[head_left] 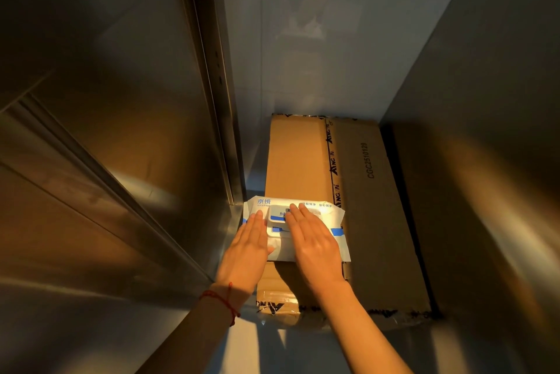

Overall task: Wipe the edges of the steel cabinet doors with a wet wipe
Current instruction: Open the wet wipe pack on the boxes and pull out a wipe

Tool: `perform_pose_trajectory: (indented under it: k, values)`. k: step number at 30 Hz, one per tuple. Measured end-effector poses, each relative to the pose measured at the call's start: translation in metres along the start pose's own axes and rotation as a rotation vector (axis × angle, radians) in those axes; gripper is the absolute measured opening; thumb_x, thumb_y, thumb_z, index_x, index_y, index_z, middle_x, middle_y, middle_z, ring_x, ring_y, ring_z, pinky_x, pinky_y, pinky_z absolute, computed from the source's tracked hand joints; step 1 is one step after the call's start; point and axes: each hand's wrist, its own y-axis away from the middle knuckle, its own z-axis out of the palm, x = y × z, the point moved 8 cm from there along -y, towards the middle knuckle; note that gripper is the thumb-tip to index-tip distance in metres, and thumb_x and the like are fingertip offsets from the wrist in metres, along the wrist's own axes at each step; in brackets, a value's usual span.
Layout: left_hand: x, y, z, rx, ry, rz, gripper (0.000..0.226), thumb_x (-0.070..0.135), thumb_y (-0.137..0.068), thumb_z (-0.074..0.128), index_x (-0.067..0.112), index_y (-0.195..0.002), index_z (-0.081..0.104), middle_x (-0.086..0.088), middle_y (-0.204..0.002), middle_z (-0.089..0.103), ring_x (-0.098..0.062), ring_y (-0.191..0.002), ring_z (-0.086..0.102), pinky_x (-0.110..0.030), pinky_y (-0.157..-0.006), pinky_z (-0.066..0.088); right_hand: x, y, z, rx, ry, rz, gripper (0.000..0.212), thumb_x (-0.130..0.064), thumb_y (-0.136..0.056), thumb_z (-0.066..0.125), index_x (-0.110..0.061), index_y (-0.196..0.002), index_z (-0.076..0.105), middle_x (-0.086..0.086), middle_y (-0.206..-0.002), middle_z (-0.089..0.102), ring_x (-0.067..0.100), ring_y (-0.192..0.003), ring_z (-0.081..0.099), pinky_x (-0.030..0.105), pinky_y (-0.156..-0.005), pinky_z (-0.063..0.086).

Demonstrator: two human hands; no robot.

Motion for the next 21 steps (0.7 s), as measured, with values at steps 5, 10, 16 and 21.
perform_pose_trajectory:
  k: [5, 10, 16, 21]
  values:
    - [0.0, -0.001, 0.0, -0.007, -0.008, -0.004, 0.063, 0.035, -0.102, 0.024, 0.005, -0.145, -0.011, -0.016, -0.155, -0.009, -0.023, -0.143, -0.006, -0.031, -0.114, -0.003, -0.006, 0.002, -0.003, 0.036, -0.013, -0.035, 0.068, -0.019, -0.041, 0.094, -0.004, -0.103, 0.071, 0.013, -0.108, 0.069, 0.027, -0.101, 0.065, 0.037, -0.082, 0.052]
    - [0.001, -0.001, -0.001, 0.008, -0.017, -0.008, 0.062, 0.033, -0.102, 0.023, 0.005, -0.144, -0.013, -0.015, -0.155, -0.01, -0.022, -0.143, -0.007, -0.03, -0.113, -0.006, -0.013, 0.012, -0.005, 0.065, 0.017, -0.085, 0.058, -0.012, -0.049, 0.09, -0.005, -0.104, 0.071, 0.013, -0.111, 0.067, 0.029, -0.105, 0.063, 0.035, -0.084, 0.051]
    - [0.0, 0.0, -0.001, 0.018, -0.002, -0.001, 0.062, 0.032, -0.102, 0.025, 0.006, -0.144, -0.012, -0.015, -0.155, -0.01, -0.022, -0.143, -0.008, -0.029, -0.112, -0.006, -0.016, 0.02, -0.008, 0.056, 0.02, -0.055, 0.063, -0.01, -0.052, 0.088, -0.005, -0.111, 0.067, 0.014, -0.12, 0.062, 0.031, -0.111, 0.059, 0.039, -0.083, 0.051]
    - [0.0, -0.002, 0.0, -0.008, 0.017, -0.009, 0.064, 0.035, -0.102, 0.026, 0.007, -0.145, -0.011, -0.014, -0.156, -0.009, -0.021, -0.144, -0.006, -0.029, -0.113, -0.004, -0.012, 0.022, -0.003, 0.003, 0.023, 0.005, 0.07, -0.009, -0.052, 0.088, -0.003, -0.117, 0.063, 0.015, -0.125, 0.059, 0.032, -0.115, 0.056, 0.042, -0.087, 0.048]
